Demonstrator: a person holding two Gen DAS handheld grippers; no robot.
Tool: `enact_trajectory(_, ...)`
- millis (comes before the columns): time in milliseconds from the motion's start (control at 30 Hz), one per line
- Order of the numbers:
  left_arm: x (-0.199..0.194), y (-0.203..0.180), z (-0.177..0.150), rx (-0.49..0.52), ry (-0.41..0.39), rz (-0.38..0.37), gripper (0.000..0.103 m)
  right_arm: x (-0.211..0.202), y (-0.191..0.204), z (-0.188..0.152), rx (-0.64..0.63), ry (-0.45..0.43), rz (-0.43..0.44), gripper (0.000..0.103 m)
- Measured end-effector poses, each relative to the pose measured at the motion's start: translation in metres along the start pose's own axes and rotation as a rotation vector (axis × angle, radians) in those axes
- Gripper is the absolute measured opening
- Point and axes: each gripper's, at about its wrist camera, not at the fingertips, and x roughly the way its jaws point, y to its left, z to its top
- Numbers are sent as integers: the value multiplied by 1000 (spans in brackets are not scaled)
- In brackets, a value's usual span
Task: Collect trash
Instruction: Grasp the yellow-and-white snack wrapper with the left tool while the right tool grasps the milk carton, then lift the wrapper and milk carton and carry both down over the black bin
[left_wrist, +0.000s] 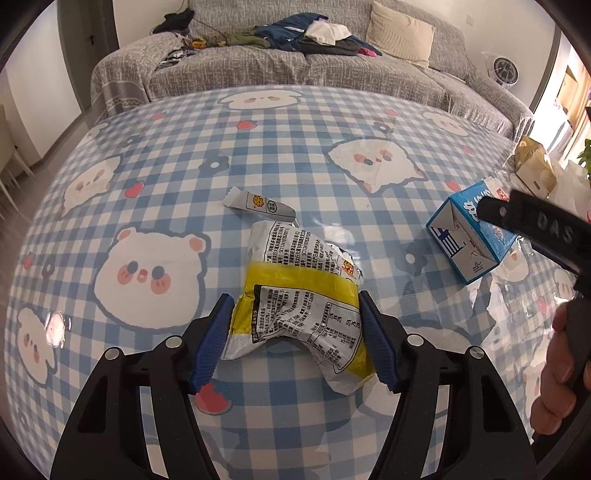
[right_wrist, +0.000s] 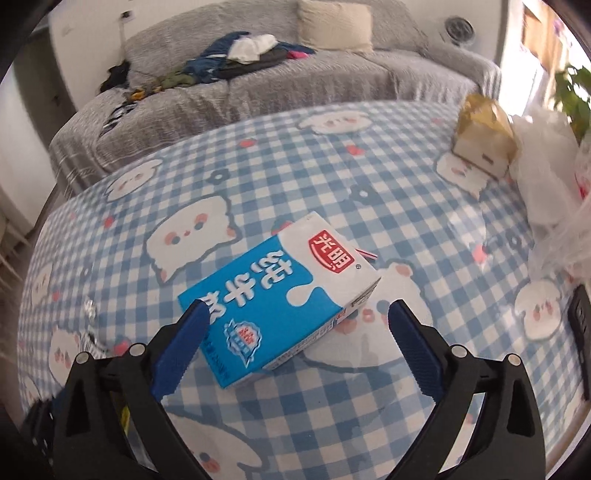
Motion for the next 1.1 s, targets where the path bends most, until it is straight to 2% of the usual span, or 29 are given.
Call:
enact_trajectory(333,-3,7,0,-6,-3,4,64,19,9,13,137,19,44,93)
enact_trajectory(667,-7,12,-4,1,-2,7,63,30,27,6,90,44,10,93)
enact_trajectory(1100,-6,16,-3,-1,-9,16,57,17,32,6,38,23,39,72)
